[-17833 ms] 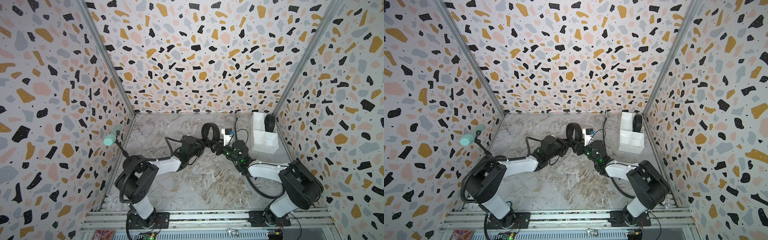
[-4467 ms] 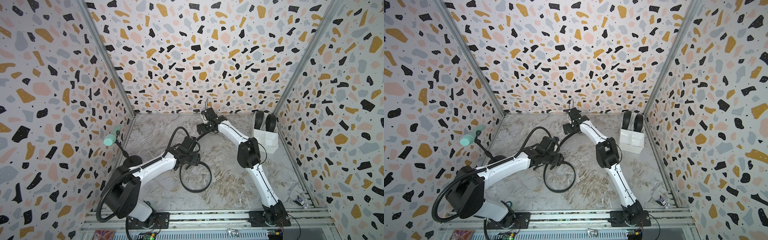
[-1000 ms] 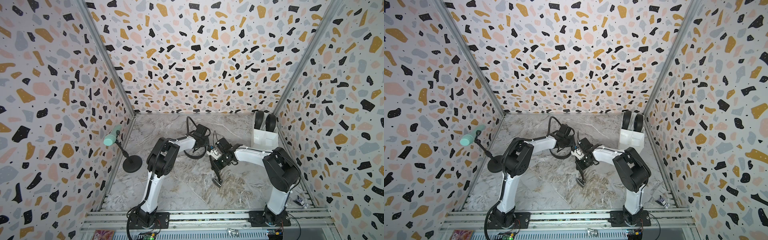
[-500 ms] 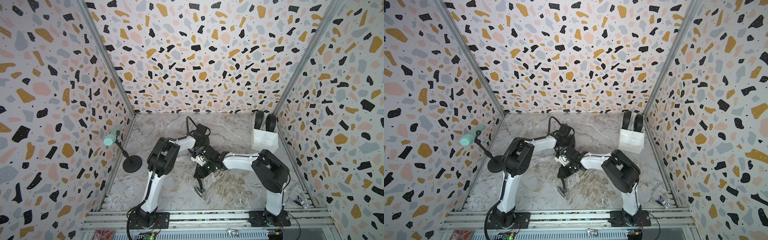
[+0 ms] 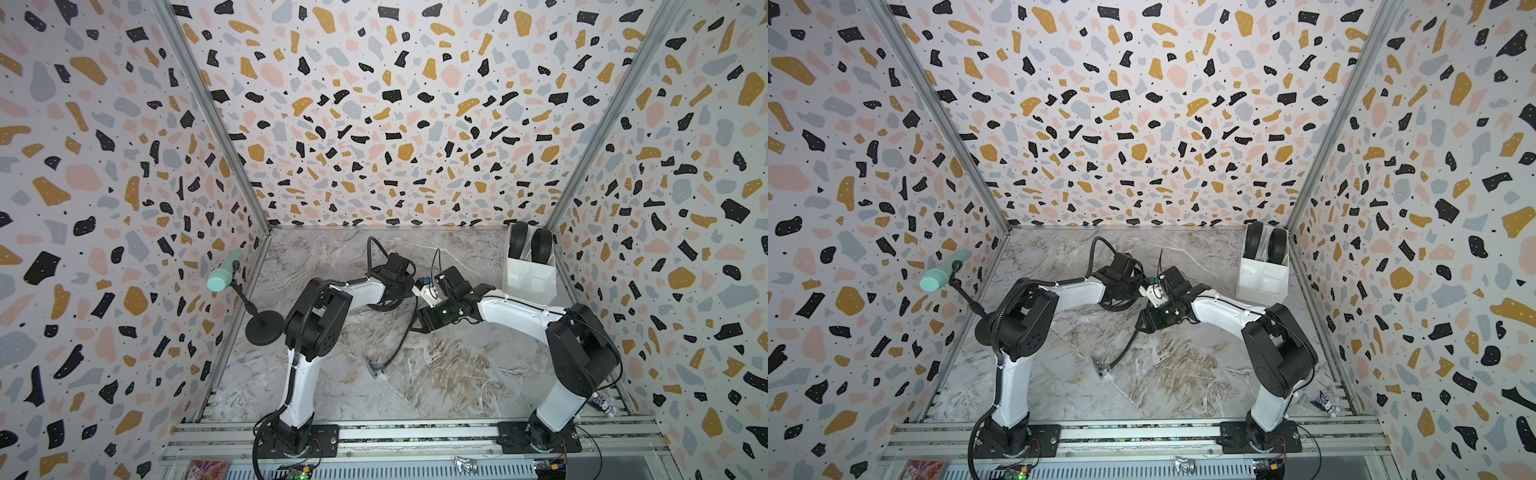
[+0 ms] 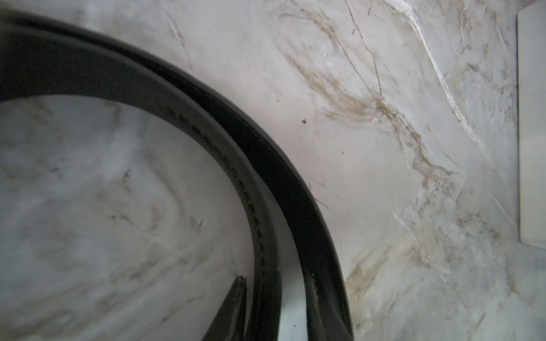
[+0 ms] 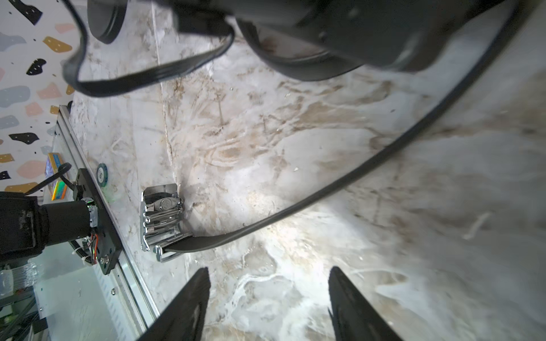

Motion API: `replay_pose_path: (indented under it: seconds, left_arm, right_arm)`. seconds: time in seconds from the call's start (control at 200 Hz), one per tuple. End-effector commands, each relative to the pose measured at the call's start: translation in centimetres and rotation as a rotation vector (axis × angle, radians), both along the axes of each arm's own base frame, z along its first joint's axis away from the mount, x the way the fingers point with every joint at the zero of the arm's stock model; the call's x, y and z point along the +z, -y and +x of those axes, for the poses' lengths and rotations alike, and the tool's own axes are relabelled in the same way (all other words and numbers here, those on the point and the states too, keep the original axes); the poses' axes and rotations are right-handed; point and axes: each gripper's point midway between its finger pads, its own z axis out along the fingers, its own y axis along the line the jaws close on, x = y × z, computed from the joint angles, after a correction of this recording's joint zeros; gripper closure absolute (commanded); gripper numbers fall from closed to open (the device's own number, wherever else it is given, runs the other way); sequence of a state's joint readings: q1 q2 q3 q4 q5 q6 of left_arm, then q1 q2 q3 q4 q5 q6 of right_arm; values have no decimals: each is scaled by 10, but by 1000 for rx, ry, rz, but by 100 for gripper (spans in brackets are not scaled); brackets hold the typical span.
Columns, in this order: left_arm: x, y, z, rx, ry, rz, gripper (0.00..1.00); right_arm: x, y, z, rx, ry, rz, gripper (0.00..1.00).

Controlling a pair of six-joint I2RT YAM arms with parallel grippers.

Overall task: Place the belts into the storage roll
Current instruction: Roll the belt at the center of the board.

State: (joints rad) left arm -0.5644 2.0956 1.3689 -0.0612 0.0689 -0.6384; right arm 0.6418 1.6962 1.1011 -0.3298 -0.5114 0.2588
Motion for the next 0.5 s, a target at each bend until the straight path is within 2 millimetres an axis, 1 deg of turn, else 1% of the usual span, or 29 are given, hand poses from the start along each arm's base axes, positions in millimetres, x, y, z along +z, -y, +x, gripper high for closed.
replay_pose_path:
  seconds: [0.0, 0.14, 0.185, 0.25, 0.31, 0.385, 0.441, 0.496]
  left_arm:
    - [35, 4, 4, -22, 58, -44, 63]
    - [63, 7, 4, -31, 95, -81, 57]
    - [70, 4, 0, -31, 101, -80, 56]
    - [73, -2, -8, -30, 100, -75, 55]
    - [73, -10, -20, -27, 91, -63, 55]
    - [67, -22, -39, -26, 69, -50, 54]
    - [60, -31, -56, -28, 48, -36, 54]
    - [54, -37, -73, -44, 32, -25, 54]
  right_arm:
    - [11, 19, 5, -29, 5, -31, 30]
    - [21, 36, 30, -130, 31, -40, 24]
    - [23, 43, 40, -174, 41, -45, 22]
    - [26, 52, 54, -238, 54, -49, 20]
    - [28, 57, 67, -282, 73, -58, 18]
    - [29, 59, 83, -316, 94, -88, 14]
    - [29, 57, 95, -330, 101, -108, 13]
    - [28, 51, 106, -330, 100, -114, 12]
